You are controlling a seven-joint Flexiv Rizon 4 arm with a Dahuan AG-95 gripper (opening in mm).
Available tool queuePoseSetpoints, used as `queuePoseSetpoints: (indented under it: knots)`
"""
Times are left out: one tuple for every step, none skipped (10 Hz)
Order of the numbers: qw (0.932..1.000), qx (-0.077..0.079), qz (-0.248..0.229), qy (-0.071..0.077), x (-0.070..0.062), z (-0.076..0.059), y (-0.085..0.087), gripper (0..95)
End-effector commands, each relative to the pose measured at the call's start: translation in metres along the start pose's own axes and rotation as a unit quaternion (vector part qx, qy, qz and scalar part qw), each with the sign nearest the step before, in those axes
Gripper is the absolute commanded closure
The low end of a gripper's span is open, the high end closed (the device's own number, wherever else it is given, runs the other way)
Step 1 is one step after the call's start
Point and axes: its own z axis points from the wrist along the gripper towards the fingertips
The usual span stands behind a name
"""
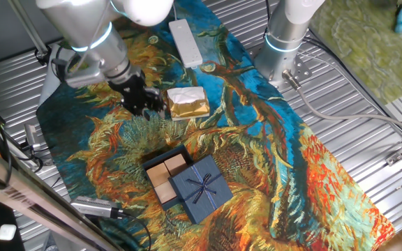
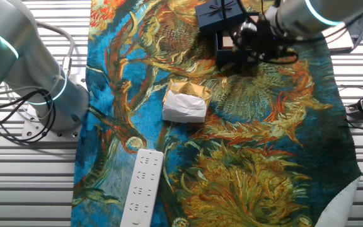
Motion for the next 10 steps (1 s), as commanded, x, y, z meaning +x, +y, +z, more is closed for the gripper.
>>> queuePoseSetpoints:
  knots:
    - [0.9996,-0.009,0.018,-0.019,-0.018,0.009,0.007,57.0]
    - [0.9993,-0.013,0.024,-0.027,-0.023,0.013,0.009,57.0]
    - [0.9988,-0.016,0.031,-0.034,-0.031,0.018,0.012,57.0]
    - [0.9984,-0.016,0.038,-0.039,-0.038,0.022,0.016,57.0]
    - [0.9979,-0.017,0.043,-0.044,-0.043,0.026,0.019,57.0]
    - [0.9974,-0.019,0.047,-0.052,-0.049,0.030,0.022,57.0]
    - [0.9970,-0.016,0.052,-0.055,-0.054,0.034,0.025,57.0]
    - [0.9965,-0.017,0.056,-0.059,-0.056,0.037,0.026,57.0]
    - [0.9960,-0.018,0.059,-0.064,-0.059,0.039,0.028,57.0]
    - [0.9946,-0.023,0.066,-0.077,-0.064,0.043,0.031,57.0]
